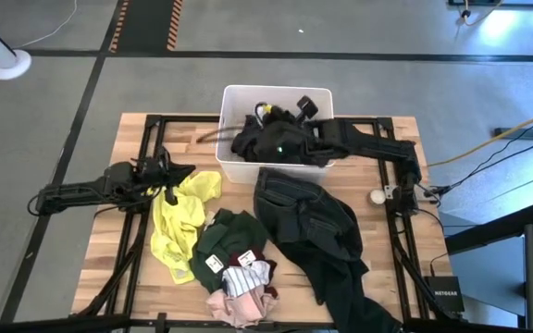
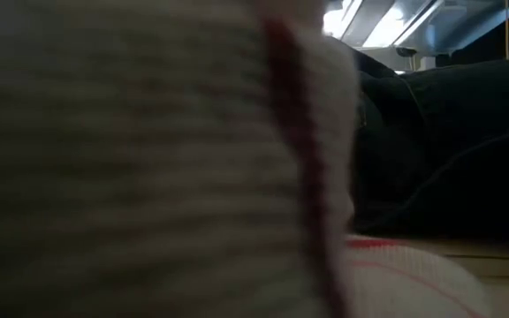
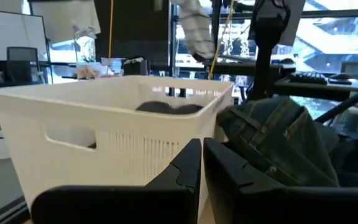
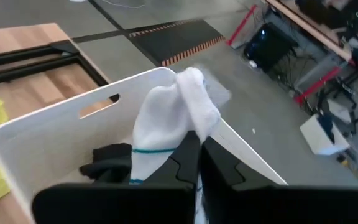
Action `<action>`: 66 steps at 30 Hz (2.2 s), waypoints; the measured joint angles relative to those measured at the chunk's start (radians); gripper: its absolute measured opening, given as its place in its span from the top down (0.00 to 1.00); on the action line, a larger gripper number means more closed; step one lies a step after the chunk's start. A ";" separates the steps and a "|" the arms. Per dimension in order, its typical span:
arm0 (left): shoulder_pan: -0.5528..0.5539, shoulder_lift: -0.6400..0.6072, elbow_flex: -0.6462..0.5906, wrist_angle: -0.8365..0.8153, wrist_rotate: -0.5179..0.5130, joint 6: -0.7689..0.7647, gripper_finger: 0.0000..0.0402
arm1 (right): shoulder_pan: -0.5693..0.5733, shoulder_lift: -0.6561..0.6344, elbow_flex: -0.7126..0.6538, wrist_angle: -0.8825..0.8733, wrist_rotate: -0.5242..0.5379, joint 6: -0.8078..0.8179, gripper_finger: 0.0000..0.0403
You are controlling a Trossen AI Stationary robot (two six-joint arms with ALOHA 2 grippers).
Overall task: Sort clothes
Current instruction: Put the bottom white sock into the white laundry organizer, then put the white sock into the white laundry organizer
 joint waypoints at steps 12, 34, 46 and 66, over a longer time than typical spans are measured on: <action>0.001 -0.004 -0.049 -0.013 -0.004 0.013 0.97 | -0.087 0.032 -0.001 -0.011 -0.172 0.070 0.90; 0.001 0.001 -0.049 -0.015 -0.004 0.080 0.97 | 0.094 0.049 0.001 0.004 -0.676 0.066 0.57; 0.001 0.002 -0.049 -0.015 -0.005 0.066 0.97 | 0.416 0.251 -0.001 0.115 -0.686 0.062 0.57; 0.001 0.002 -0.050 -0.016 -0.005 0.085 0.97 | 0.481 0.491 -0.001 0.396 -0.656 -0.389 0.57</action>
